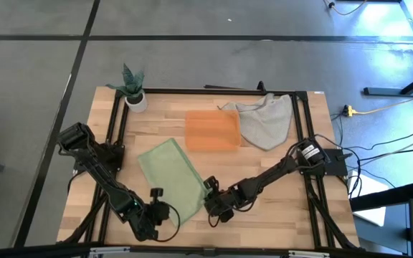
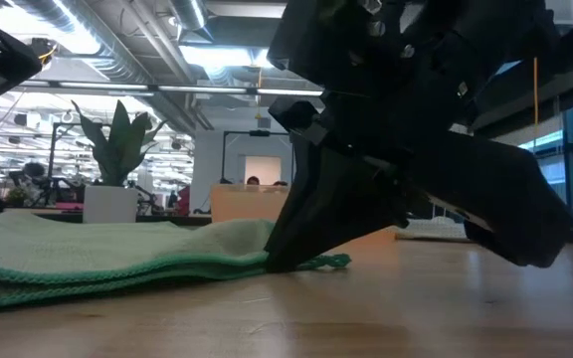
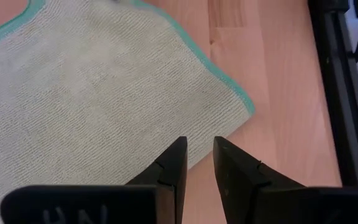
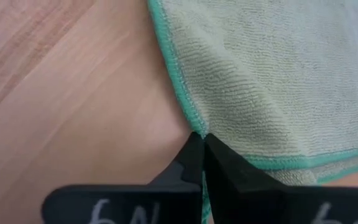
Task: Roll microfiber towels into tight, uniform cylinder then place into a basket
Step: Roll the green microfiber towel
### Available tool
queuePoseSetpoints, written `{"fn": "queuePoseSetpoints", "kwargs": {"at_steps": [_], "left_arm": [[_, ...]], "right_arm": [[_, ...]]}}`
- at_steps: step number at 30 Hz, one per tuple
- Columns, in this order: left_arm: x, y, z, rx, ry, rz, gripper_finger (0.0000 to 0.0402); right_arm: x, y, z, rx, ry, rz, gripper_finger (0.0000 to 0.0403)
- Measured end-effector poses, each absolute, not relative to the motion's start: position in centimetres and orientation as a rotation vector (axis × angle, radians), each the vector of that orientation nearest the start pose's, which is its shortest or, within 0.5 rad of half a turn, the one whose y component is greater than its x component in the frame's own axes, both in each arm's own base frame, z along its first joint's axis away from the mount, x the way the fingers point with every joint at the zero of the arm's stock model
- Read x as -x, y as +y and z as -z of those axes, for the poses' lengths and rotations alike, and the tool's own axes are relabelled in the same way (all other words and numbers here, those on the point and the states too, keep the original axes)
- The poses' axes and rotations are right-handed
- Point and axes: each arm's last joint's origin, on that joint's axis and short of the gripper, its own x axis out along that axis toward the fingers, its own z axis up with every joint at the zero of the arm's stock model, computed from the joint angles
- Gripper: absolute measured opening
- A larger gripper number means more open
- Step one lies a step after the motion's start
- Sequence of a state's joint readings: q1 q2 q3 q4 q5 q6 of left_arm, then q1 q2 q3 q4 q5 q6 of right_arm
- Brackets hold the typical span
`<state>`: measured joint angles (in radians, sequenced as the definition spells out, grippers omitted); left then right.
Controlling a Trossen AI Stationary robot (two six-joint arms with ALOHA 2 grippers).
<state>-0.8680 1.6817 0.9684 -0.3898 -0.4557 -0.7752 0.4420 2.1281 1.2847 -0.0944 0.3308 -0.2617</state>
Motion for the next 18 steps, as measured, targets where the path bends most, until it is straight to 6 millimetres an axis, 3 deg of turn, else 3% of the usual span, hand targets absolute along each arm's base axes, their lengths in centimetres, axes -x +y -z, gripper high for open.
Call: {"fn": "queuePoseSetpoints", "kwargs": {"at_steps": [8, 18], "left_arm": [[-21.6, -23.5, -16.9, 0.059, 0.909, 0.021, 0.007], [-21.8, -23.5, -16.9, 0.075, 0.895, 0.018, 0.008]], "right_arm": [[-40.5, 15.7, -12.3, 0.499, 0.878, -0.149, 0.0005], [-41.2, 14.4, -12.5, 0.429, 0.883, -0.152, 0.0005]]}}
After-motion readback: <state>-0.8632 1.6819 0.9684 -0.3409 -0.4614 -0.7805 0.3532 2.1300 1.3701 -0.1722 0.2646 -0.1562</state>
